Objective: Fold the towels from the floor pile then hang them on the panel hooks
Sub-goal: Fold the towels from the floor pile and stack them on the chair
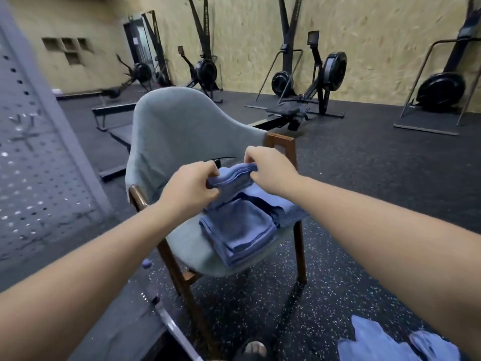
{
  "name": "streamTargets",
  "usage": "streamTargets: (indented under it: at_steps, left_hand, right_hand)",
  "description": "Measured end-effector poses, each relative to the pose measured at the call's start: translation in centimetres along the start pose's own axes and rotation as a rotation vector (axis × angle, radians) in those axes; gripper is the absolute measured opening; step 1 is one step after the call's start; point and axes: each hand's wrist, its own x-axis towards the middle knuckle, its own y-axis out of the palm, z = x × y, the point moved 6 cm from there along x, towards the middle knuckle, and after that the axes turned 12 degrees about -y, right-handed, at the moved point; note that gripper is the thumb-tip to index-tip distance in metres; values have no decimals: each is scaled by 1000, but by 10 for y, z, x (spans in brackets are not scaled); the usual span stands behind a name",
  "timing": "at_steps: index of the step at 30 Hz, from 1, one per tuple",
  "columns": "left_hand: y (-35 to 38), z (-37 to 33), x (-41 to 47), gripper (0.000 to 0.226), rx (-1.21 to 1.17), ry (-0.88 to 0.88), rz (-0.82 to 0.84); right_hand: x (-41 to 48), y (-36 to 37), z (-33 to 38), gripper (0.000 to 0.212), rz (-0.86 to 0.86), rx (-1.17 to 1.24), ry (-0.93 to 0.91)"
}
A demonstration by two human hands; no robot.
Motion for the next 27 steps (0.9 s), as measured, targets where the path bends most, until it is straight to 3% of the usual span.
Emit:
streamTargets:
  at_steps: [3,5,9,13,16,19,23,27]
  left_hand:
    - [50,7,-30,20,119,26,191]
    - [75,8,-49,24,165,76,272]
    - [91,6,-58,39,73,69,243]
    - [92,7,-40,26,22,-35,180]
    - [106,6,-34,58,158,-51,229]
    - [126,6,-36,71,231,-43,318]
    - [147,22,-39,90,270,-100,428]
    - [152,29,-40,87,284,-128,472]
  right_hand:
    - [-25,43,2,27,133,-205,-89]
    - [-48,60,1,28,169,-208,-110]
    - [-87,75,-4,21,235,-178,-139]
    - [-89,71,0,14,143,-139,-101]
    - [-69,75,8,40,62,-36,-98]
    - [-47,94,14,53,173,-30,-121]
    - [-44,126,8,54,414,-153,-98]
    - [-53,141,2,55,435,-222,-114]
